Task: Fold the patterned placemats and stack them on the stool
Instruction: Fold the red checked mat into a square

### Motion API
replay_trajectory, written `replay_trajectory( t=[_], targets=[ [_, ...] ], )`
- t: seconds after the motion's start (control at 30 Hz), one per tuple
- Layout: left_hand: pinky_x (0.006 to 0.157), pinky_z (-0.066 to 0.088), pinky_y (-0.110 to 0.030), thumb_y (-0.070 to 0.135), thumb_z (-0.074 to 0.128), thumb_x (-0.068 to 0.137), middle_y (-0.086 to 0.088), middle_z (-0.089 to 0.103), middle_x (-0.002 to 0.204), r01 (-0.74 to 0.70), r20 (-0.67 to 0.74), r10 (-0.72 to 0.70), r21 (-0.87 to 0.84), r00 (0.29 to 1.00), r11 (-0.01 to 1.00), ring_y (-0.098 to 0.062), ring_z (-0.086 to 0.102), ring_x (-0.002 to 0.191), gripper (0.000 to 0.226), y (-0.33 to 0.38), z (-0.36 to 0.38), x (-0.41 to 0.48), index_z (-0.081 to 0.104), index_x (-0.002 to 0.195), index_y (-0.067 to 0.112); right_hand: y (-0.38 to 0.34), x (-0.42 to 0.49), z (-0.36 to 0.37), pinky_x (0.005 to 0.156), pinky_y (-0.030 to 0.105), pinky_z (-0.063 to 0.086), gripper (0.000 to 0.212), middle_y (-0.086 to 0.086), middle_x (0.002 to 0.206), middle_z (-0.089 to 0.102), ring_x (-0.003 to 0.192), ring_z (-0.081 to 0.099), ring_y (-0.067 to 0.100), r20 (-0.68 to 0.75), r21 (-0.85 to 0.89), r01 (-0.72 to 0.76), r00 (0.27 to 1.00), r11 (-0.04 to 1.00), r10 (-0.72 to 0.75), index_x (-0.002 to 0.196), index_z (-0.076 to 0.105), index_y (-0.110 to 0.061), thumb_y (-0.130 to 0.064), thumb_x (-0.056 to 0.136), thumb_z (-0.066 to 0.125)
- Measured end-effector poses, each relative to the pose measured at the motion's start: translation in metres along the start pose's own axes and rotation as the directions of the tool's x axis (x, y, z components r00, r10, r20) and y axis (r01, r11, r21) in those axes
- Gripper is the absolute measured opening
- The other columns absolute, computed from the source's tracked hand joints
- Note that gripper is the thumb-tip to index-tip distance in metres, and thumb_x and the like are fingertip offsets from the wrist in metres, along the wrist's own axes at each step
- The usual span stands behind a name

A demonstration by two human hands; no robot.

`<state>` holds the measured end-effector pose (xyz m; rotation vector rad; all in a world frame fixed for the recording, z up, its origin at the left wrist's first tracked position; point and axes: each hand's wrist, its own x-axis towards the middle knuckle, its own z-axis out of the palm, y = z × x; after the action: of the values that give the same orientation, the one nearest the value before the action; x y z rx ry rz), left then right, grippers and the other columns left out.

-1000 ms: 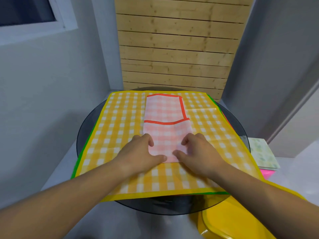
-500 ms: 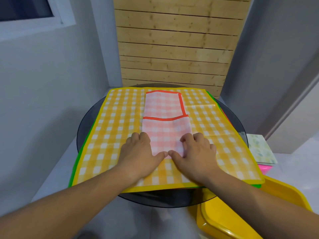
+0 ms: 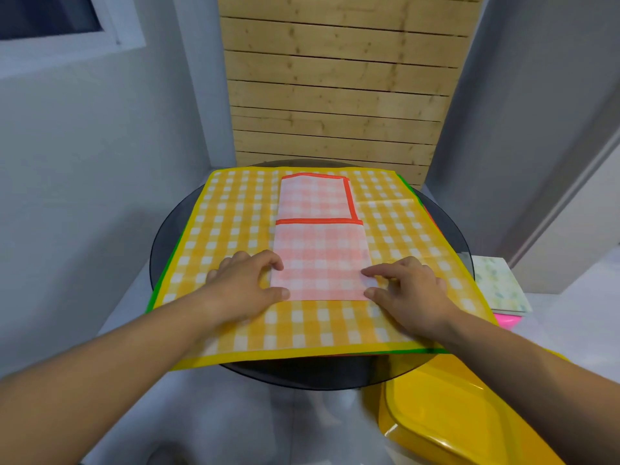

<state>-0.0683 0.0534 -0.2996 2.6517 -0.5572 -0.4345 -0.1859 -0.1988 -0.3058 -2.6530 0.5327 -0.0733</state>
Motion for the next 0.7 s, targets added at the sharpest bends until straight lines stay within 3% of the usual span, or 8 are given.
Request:
replay_trajectory(
  t=[0.2, 0.3, 0.4, 0.5, 0.6, 0.7],
  targets=[
    [0.106, 0.041, -0.042, 0.058, 0.072, 0.081, 0.011, 0.045, 0.107, -0.074, 0.045, 0.076, -0.043, 0.996, 0.996, -0.018, 0.047, 0.113, 0.039, -0.010, -0.005, 0.006, 0.051, 0.113, 0.053, 0.006, 0.004, -0.007, 0.105, 0.046, 0.034, 0.034, -0.010, 0.117, 0.047, 0.118, 0.046, 0.018, 0.069, -0.012, 0.049, 0.996, 0.999, -0.048, 0.124, 0.058, -0.054, -0.057, 0.090, 0.058],
    [0.116, 0.028, -0.038, 0.057, 0.068, 0.085, 0.010, 0.038, 0.132, -0.153, -0.023, 0.154, 0.060, 0.988, 0.986, -0.018, 0.032, 0.134, 0.044, -0.009, -0.004, 0.002, 0.053, 0.125, 0.049, 0.005, 0.007, -0.011, 0.104, 0.044, 0.035, 0.037, -0.009, 0.112, 0.045, 0.109, 0.045, 0.013, 0.098, -0.058, 0.100, 0.991, 0.993, -0.094, 0.128, 0.057, -0.051, -0.056, 0.091, 0.056],
    [0.123, 0.011, -0.034, 0.047, 0.059, 0.095, 0.011, 0.017, 0.163, -0.334, 0.005, 0.335, 0.111, 0.942, 0.936, -0.011, 0.008, 0.152, 0.048, -0.007, -0.003, -0.001, 0.048, 0.142, 0.042, 0.004, 0.008, -0.011, 0.101, 0.039, 0.040, 0.039, -0.009, 0.111, 0.046, 0.107, 0.046, 0.013, 0.086, -0.102, 0.169, 0.983, 0.980, -0.160, 0.127, 0.060, -0.044, -0.056, 0.091, 0.057],
    [0.123, 0.008, -0.029, 0.051, 0.051, 0.098, 0.013, 0.012, 0.166, -0.411, 0.088, 0.403, 0.120, 0.911, 0.904, -0.005, 0.003, 0.153, 0.057, -0.005, -0.001, -0.002, 0.035, 0.152, 0.040, 0.002, 0.003, -0.010, 0.099, 0.032, 0.041, 0.038, -0.011, 0.117, 0.049, 0.112, 0.044, 0.010, -0.013, -0.107, 0.318, 0.947, 0.942, -0.321, 0.117, 0.068, -0.037, -0.058, 0.086, 0.063],
    [0.123, 0.009, -0.030, 0.062, 0.051, 0.094, 0.012, 0.013, 0.166, -0.407, 0.122, 0.392, 0.159, 0.912, 0.899, -0.008, 0.006, 0.152, 0.068, -0.001, 0.000, -0.001, 0.028, 0.154, 0.040, -0.002, 0.000, -0.009, 0.102, 0.029, 0.040, 0.038, -0.015, 0.128, 0.051, 0.120, 0.042, 0.006, 0.006, -0.115, 0.450, 0.892, 0.885, -0.453, 0.112, 0.070, -0.034, -0.059, 0.084, 0.065],
    [0.123, 0.011, -0.032, 0.073, 0.057, 0.084, 0.014, 0.012, 0.165, -0.396, 0.155, 0.373, 0.157, 0.915, 0.905, -0.009, 0.007, 0.152, 0.084, 0.001, -0.004, -0.001, 0.025, 0.155, 0.041, -0.004, 0.005, -0.008, 0.099, 0.031, 0.045, 0.040, -0.010, 0.124, 0.062, 0.115, 0.053, 0.009, 0.040, -0.193, 0.544, 0.836, 0.817, -0.548, 0.112, 0.071, -0.028, -0.057, 0.087, 0.062]
  ],
)
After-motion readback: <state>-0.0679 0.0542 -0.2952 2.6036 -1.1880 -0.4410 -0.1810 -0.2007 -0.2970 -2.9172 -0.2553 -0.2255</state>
